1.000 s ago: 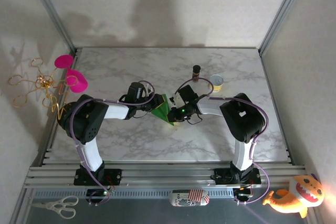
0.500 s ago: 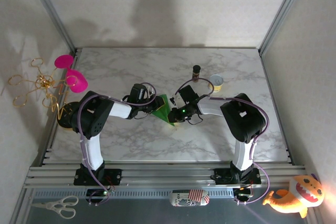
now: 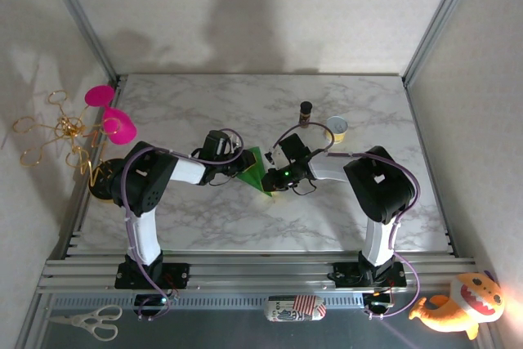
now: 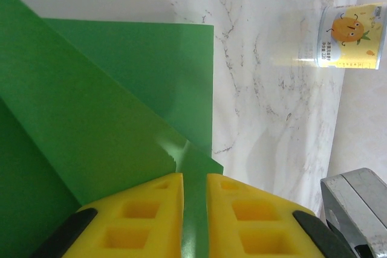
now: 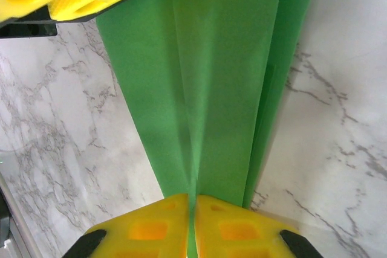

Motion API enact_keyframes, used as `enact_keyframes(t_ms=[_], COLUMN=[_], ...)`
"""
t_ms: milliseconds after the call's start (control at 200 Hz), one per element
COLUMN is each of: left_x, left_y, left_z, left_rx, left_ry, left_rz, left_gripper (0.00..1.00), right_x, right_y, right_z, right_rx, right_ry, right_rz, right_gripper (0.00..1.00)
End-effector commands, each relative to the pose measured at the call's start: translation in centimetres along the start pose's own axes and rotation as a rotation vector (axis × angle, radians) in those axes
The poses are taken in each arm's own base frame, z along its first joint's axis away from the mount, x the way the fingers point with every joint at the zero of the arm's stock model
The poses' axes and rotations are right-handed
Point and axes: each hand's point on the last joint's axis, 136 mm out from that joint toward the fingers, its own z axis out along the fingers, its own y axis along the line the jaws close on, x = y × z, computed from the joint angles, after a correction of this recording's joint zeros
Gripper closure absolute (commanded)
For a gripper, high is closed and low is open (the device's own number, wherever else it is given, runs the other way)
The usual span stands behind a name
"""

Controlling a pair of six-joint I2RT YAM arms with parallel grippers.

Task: Fold a paper plane with a square sheet of paper (pick it up from the middle)
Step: Fourth fold the wing at the center of the table.

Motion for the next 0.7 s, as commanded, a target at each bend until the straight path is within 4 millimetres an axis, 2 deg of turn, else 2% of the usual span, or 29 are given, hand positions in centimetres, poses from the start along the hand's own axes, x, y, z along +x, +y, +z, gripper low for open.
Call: enact_keyframes(t_ms=[0,95,250,335,426,696], left_x=[-0.3,0.0,0.3,0.4,0.4,0.7], left_y=[2.8,3.4,3.8,4.0,4.0,4.1], left_z=[0.5,0.6,0.7,0.6,0.7,0.8], left_rx=[-0.1,-0.118,-0.129,-0.134,-0.134,-0.135], left_ry=[-0.017,-0.009,-0.001,-0.002,-0.002,0.005], left_rz=[-0.01,-0.02,-0.033,-0.041,-0.051,-0.072], left_gripper=[0.82,0.83,0.83,0.83,0.83,0.83], right_x=[6.2,4.6,-1.7,-3.9,-4.8,-5.0], right_y=[-4.3,-3.1,1.7,2.6,2.3,1.6], right_z=[0.2,-0.4,-2.8,-3.4,-3.0,-1.1], right_rx=[0.148,0.109,-0.021,-0.028,-0.008,0.018], right_ry=[0.176,0.121,-0.079,-0.147,-0.162,-0.137], right_rz=[0.117,0.092,0.022,0.02,0.035,0.078], right_gripper=[0.85,0.85,0.81,0.81,0.83,0.89])
